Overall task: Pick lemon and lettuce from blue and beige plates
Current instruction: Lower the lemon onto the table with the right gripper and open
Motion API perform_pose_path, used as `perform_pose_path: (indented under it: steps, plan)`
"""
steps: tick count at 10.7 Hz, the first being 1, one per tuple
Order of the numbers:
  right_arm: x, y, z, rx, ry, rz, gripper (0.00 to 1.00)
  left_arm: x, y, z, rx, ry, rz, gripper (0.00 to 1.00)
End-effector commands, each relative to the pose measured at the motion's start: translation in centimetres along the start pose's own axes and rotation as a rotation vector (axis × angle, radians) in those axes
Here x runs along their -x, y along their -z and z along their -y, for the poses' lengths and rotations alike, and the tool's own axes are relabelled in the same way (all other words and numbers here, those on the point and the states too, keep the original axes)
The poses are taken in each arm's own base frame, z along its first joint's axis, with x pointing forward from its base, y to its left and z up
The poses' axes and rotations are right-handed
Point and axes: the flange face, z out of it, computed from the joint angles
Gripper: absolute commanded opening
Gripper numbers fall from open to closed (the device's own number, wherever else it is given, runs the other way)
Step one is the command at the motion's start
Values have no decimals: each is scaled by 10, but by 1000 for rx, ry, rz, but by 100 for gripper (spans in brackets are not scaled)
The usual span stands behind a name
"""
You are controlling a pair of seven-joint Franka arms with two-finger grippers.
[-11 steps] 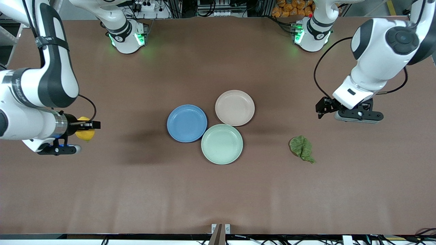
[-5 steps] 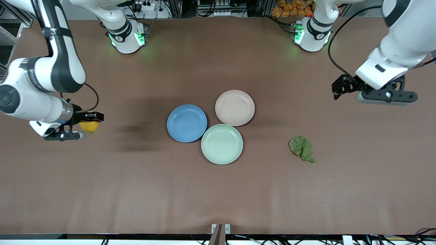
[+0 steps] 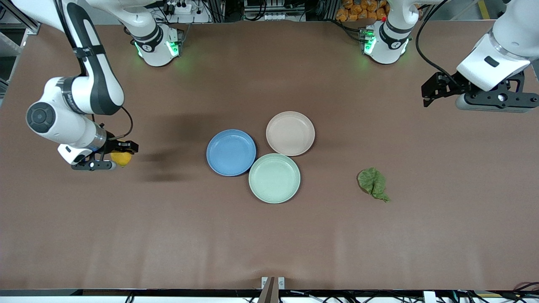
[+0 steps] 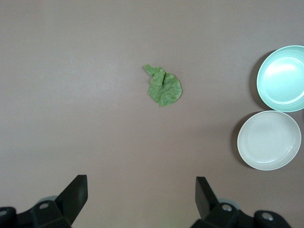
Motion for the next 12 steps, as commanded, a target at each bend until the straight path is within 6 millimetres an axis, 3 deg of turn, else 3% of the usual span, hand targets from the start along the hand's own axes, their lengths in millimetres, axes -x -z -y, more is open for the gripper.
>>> perform_pose_path:
  steps: [1, 7, 12]
  plan:
    - [-2, -21, -4, 11, 14, -24, 51, -9, -1, 0, 34, 11, 24, 100]
    - [-16, -83, -16, 30, 30, -75, 51, -8, 8, 2, 35, 16, 27, 100]
    - [-21, -115, -24, 41, 47, -105, 51, -7, 10, 3, 36, 21, 24, 100]
